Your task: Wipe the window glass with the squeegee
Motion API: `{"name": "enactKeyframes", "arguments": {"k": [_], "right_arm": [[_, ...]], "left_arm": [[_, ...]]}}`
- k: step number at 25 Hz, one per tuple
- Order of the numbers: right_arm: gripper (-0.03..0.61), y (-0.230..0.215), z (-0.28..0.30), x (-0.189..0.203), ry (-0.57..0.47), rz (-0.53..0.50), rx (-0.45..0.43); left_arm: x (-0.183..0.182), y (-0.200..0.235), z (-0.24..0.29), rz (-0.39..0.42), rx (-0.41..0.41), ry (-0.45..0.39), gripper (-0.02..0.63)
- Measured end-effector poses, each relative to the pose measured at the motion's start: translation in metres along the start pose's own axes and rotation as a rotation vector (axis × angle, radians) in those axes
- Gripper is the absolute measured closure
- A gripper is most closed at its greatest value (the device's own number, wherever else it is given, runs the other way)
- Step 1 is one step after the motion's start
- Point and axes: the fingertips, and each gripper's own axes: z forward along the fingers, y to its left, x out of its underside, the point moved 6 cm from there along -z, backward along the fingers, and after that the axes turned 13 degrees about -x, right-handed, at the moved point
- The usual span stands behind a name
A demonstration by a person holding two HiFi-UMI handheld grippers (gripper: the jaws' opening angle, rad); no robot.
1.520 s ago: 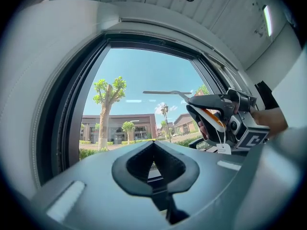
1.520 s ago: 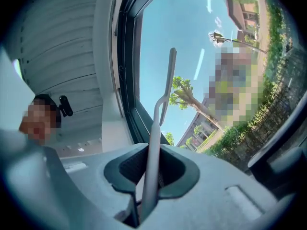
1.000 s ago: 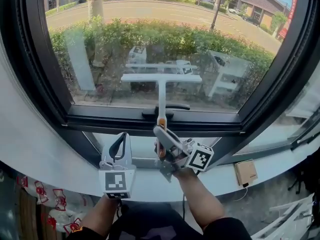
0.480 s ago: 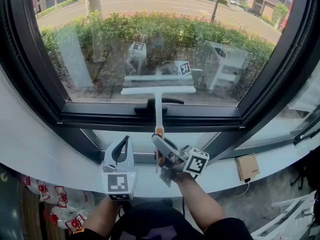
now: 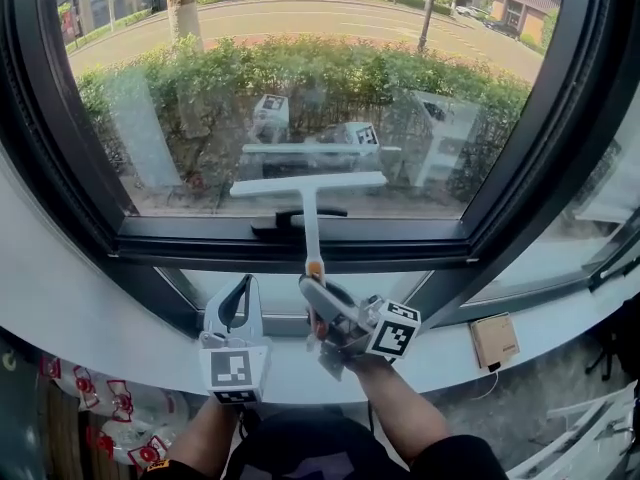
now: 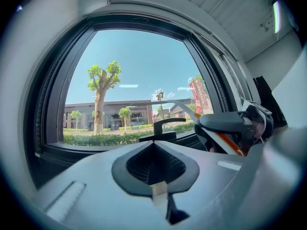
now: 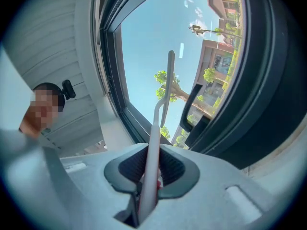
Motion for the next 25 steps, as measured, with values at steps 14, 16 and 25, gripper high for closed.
{"name": "enactKeyframes", "arguments": {"k": [14,16,25], "right_arm": [[0.534,0.055,-0.044,-0.181,-0.067,-0.194,-0.146],[0.534,0.057,-0.046,-0.191,-0.071,-0.187,-0.159],[0.534,0.044,-0.072,-0.192,-0.051,-0.167,-0.126]], "left_arm": [[-0.044,-0.098,0.017,-0.041,0.063,-0.117,0.595],[-0.048,-0.105,0.019,-0.039,0.061,-0.124,0.595],[-0.047,-0.124,0.020,-0.039,0.051,-0.118,0.595]]}}
